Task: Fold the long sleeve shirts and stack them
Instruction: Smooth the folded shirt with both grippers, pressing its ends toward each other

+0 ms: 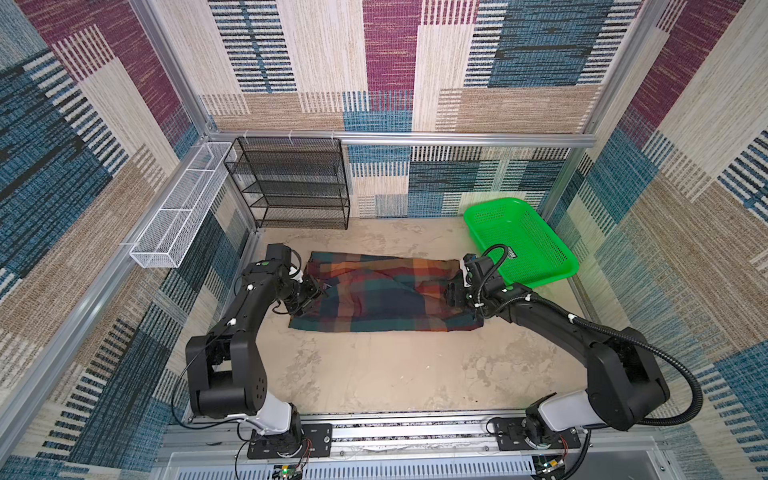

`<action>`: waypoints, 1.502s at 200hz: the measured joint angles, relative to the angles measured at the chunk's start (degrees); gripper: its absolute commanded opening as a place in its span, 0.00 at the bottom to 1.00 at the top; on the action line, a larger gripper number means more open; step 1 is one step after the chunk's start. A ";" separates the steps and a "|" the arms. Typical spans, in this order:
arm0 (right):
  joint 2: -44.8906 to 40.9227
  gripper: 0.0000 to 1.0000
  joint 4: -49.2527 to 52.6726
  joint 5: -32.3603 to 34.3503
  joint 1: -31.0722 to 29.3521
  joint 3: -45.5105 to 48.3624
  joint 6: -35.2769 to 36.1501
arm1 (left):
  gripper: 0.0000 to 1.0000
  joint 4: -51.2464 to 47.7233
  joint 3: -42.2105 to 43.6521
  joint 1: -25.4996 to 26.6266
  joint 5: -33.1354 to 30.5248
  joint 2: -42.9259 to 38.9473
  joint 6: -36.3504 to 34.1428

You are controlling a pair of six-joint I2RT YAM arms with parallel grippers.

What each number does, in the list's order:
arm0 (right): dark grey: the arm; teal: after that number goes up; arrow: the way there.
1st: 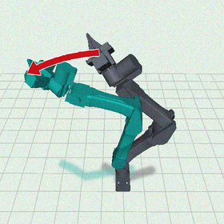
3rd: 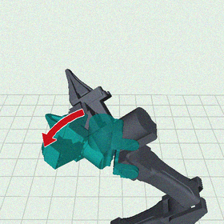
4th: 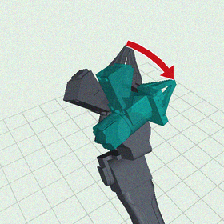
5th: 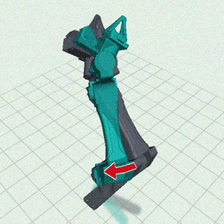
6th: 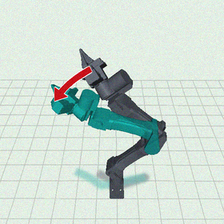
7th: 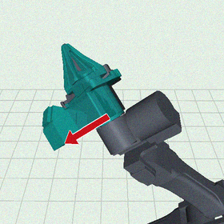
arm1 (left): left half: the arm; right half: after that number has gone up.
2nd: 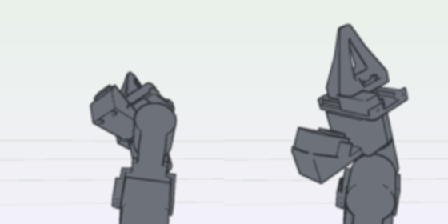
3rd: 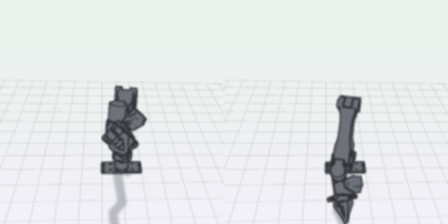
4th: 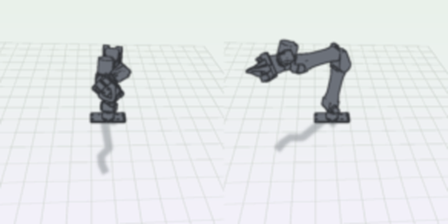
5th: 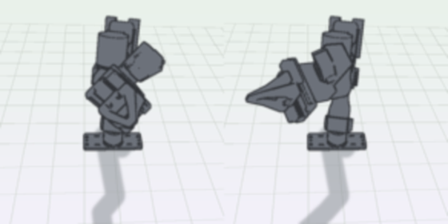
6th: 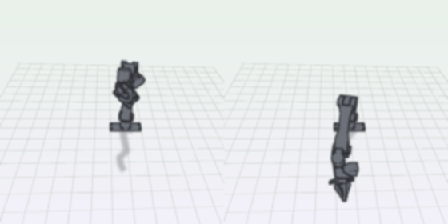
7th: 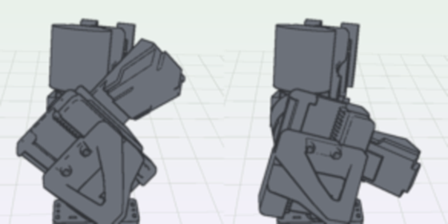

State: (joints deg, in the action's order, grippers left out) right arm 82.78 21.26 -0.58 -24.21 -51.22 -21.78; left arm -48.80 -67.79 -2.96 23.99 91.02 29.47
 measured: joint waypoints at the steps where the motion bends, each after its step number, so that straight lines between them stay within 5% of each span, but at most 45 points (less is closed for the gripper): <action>1: -0.04 0.76 0.00 0.00 0.04 0.11 -0.07 | 0.56 0.00 -0.04 0.04 -0.09 0.17 -0.04; 61: 1.62 0.68 -4.48 -5.68 4.94 6.34 -3.98 | 0.55 -1.16 -5.46 0.35 -6.47 14.62 -2.54; 109: 3.87 0.48 -8.57 -10.27 5.05 7.63 -4.07 | 0.53 -1.46 -6.27 0.46 -7.28 18.08 -2.91; 146: 5.49 0.22 -9.53 -9.22 5.05 7.63 -3.61 | 0.34 -1.55 -6.27 0.46 -8.50 19.45 -3.98; 212: -0.09 0.00 -9.42 -4.83 5.05 9.92 -3.96 | 0.01 -2.16 -6.43 0.39 -7.82 20.28 -4.50; 247: -4.57 0.00 -8.22 -3.78 5.05 13.44 -6.01 | 0.05 -1.53 -5.73 0.44 -7.06 19.47 -4.66; 285: -11.78 0.36 -4.70 -2.64 5.05 16.11 -7.96 | 0.38 -1.42 -3.82 0.48 -5.49 13.46 -4.61; 300: -14.51 0.43 -3.78 -2.69 5.05 16.02 -8.35 | 0.42 -1.42 -3.21 0.63 -5.20 11.17 -4.59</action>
State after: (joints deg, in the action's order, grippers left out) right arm 68.27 17.47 -3.27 -19.16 -35.20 -30.13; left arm -50.22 -71.00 -2.33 18.79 102.19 24.88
